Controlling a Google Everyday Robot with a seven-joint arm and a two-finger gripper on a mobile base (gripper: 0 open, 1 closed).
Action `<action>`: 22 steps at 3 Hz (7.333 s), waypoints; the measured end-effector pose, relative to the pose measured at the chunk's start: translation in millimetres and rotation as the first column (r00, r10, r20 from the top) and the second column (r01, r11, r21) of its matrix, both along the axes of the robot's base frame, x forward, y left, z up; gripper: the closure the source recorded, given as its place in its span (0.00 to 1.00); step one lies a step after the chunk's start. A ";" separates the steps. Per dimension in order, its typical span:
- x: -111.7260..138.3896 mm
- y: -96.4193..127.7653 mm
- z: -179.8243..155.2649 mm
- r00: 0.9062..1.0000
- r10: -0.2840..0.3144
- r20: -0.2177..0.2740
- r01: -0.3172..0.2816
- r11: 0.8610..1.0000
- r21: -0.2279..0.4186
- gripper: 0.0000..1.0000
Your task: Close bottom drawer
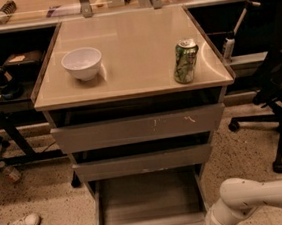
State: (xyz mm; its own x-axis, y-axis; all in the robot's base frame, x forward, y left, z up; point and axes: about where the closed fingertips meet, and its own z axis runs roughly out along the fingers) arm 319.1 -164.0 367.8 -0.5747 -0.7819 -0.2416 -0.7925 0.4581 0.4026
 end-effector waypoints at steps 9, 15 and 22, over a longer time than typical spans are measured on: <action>57.8 41.7 -188.4 0.999 -0.023 -0.029 0.024 0.999 0.048 0.83; 57.7 41.8 -188.5 0.999 -0.022 -0.029 0.024 0.999 0.049 0.19; 121.3 43.8 -197.4 0.989 -0.010 0.144 0.025 0.995 -0.097 1.00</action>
Offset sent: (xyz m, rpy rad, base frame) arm -0.0016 0.0211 -0.1357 0.1482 0.0577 -0.0448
